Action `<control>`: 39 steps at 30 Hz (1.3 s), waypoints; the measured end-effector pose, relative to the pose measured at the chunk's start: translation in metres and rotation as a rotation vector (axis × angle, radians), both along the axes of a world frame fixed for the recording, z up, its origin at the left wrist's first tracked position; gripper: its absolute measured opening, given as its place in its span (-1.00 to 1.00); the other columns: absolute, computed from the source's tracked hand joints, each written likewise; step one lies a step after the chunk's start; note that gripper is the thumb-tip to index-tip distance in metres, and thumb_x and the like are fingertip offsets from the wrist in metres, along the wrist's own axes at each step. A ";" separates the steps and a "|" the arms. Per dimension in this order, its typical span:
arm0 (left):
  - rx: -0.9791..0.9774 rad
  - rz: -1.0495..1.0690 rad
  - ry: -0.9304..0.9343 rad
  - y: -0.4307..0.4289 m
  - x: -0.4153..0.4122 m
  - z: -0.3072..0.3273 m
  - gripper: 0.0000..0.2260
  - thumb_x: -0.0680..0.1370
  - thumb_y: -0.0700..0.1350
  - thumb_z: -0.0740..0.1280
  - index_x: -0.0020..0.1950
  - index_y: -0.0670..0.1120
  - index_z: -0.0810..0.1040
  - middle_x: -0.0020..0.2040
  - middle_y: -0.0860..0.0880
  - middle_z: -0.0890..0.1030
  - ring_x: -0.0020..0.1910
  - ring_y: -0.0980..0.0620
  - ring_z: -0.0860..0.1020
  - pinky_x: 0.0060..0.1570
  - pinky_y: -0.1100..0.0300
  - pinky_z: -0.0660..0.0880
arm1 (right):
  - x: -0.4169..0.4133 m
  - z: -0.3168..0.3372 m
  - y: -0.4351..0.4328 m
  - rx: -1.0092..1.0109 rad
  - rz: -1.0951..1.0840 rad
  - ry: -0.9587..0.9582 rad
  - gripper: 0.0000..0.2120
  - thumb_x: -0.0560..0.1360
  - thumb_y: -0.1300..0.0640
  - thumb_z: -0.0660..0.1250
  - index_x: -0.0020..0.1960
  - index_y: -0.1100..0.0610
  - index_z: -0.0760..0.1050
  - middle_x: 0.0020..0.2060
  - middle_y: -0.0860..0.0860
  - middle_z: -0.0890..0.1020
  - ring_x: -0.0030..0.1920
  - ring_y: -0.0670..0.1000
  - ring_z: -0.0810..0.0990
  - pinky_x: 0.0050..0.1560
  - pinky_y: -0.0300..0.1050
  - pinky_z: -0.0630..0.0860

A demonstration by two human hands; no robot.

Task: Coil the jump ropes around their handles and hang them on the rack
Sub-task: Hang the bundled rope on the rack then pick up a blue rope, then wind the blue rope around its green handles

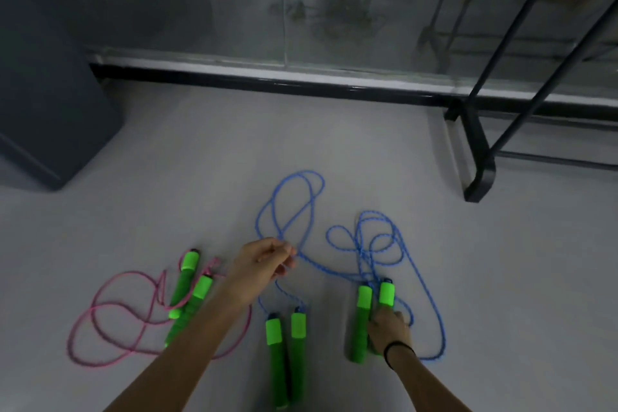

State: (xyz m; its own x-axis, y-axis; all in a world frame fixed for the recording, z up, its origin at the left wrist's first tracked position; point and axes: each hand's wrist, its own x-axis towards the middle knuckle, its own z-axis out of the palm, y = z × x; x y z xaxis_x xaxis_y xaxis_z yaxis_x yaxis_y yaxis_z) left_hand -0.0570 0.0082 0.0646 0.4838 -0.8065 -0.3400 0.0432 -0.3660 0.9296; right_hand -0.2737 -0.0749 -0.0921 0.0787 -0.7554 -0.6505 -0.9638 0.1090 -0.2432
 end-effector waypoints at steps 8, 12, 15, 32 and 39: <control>0.013 -0.019 -0.031 0.006 -0.002 -0.078 -0.79 0.56 -0.26 0.23 -0.24 -0.11 0.55 -0.51 0.11 0.60 -0.56 0.26 0.48 -0.42 0.42 0.37 | 0.009 -0.066 0.000 -0.190 -0.059 0.061 -0.47 0.44 -0.13 0.29 0.28 0.14 0.28 0.23 0.17 0.24 0.24 0.26 0.32 0.15 0.13 0.45; 0.016 -0.019 -0.042 0.007 0.000 -0.086 -0.80 0.57 -0.23 0.24 -0.22 -0.10 0.57 -0.51 0.11 0.60 -0.55 0.26 0.47 -0.45 0.46 0.36 | 0.016 -0.078 0.003 -0.193 -0.131 0.130 -0.32 0.34 -0.26 0.35 0.28 0.10 0.26 0.35 0.16 0.08 0.26 0.24 0.29 0.15 0.18 0.45; 0.035 -0.028 -0.028 0.008 -0.001 -0.088 -0.80 0.57 -0.22 0.24 -0.23 -0.09 0.56 -0.51 0.11 0.60 -0.55 0.27 0.47 -0.45 0.47 0.36 | 0.018 -0.076 0.000 -0.179 -0.164 0.071 -0.36 0.35 -0.15 0.40 0.28 0.14 0.28 0.31 0.18 0.14 0.25 0.24 0.32 0.15 0.16 0.48; 0.021 -0.220 0.355 -0.028 -0.029 0.100 -0.70 0.57 0.14 0.12 0.22 0.07 0.45 0.06 0.02 0.61 -0.01 0.08 0.60 -0.10 0.17 0.59 | 0.117 0.229 0.003 -0.199 -0.357 -1.090 -0.66 0.50 -0.10 0.21 0.08 0.16 0.38 -0.08 0.09 0.56 -0.02 0.11 0.55 0.12 0.10 0.48; -0.225 -0.033 0.405 -0.021 -0.017 0.294 -0.82 0.61 -0.02 0.13 0.11 0.04 0.48 0.05 -0.10 0.62 -0.05 0.02 0.60 -0.09 0.22 0.59 | 0.115 0.434 0.015 -0.208 -0.297 -1.115 -0.83 0.54 0.10 0.21 0.02 0.20 0.41 -0.19 0.06 0.54 -0.12 0.07 0.53 -0.01 0.07 0.52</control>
State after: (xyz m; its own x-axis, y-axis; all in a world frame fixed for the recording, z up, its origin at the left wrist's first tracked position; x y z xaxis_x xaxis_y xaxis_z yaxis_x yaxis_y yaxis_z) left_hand -0.0741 -0.0133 0.3585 0.3209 -0.8946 -0.3110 0.4104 -0.1646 0.8969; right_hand -0.1589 -0.0597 0.3422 0.3304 -0.9236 -0.1945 -0.1491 0.1524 -0.9770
